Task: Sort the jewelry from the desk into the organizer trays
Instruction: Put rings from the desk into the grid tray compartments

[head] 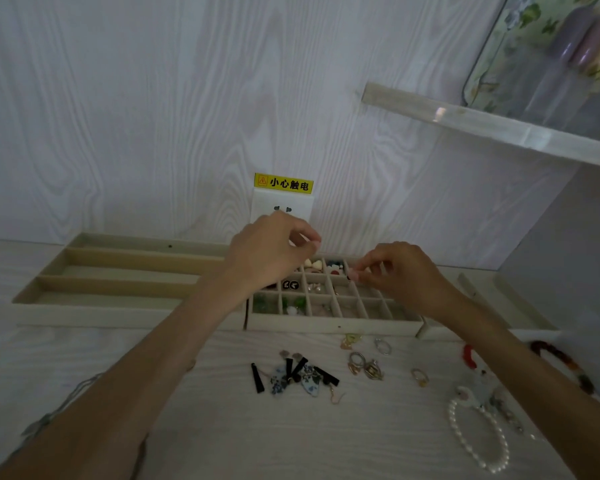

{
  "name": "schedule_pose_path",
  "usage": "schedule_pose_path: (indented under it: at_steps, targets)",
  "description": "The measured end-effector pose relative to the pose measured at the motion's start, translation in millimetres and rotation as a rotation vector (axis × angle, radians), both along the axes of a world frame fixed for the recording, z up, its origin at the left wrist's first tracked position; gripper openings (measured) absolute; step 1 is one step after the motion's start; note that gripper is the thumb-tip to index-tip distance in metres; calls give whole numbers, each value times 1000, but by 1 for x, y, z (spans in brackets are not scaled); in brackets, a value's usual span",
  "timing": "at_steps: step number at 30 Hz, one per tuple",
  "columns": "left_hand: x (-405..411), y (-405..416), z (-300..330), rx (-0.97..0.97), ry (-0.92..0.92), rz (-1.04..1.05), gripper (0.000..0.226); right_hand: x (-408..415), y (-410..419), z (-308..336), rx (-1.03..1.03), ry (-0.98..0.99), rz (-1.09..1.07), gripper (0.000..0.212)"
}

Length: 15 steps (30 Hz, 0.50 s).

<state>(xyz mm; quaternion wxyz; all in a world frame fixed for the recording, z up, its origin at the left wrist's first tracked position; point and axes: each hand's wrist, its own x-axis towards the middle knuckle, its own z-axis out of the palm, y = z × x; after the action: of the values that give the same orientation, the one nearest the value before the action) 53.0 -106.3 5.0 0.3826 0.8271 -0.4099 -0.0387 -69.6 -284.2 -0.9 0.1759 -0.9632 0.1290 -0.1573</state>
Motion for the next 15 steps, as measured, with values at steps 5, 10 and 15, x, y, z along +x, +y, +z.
schedule_pose_path:
  at_steps: [5, 10, 15]
  targets:
    - [-1, 2, 4, 9, -20, -1, 15, 6, 0, -12, -166, 6, 10, 12]
    - [-3, 3, 8, -14, -28, -7, 15, 10, 1, -16, -204, 49, -14, 15]
    - [-3, 3, 7, -8, -15, -9, 15, 15, 1, -14, -232, 112, -30, 17]
